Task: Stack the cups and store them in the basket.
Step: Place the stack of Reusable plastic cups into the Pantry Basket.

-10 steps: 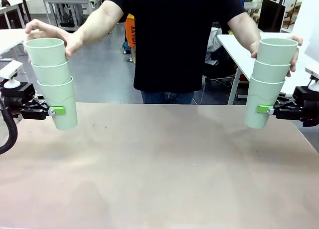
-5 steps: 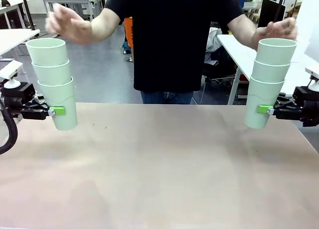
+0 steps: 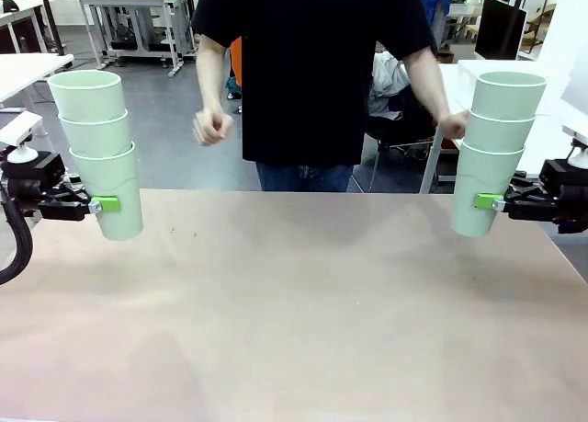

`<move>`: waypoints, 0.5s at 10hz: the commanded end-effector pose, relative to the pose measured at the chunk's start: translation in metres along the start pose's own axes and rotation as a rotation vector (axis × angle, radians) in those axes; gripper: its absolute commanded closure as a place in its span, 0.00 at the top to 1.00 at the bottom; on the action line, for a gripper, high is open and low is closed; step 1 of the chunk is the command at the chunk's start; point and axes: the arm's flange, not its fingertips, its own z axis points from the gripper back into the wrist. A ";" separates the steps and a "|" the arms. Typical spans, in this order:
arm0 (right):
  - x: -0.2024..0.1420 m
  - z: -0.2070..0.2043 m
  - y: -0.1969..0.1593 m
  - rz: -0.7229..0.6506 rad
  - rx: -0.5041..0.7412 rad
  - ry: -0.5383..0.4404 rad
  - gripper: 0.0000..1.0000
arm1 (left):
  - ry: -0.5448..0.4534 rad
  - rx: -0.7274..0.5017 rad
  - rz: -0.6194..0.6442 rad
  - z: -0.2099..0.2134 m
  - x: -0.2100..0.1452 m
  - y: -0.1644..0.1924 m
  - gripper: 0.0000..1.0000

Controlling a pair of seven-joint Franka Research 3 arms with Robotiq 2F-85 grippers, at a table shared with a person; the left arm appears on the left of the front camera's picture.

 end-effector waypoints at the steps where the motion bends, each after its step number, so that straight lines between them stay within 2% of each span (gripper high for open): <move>1: 0.005 -0.001 -0.001 0.010 0.004 0.003 0.86 | -0.005 0.001 -0.012 0.000 0.005 -0.001 0.85; 5: 0.005 -0.001 -0.001 0.010 0.004 0.003 0.86 | -0.005 0.001 -0.012 0.000 0.005 -0.001 0.85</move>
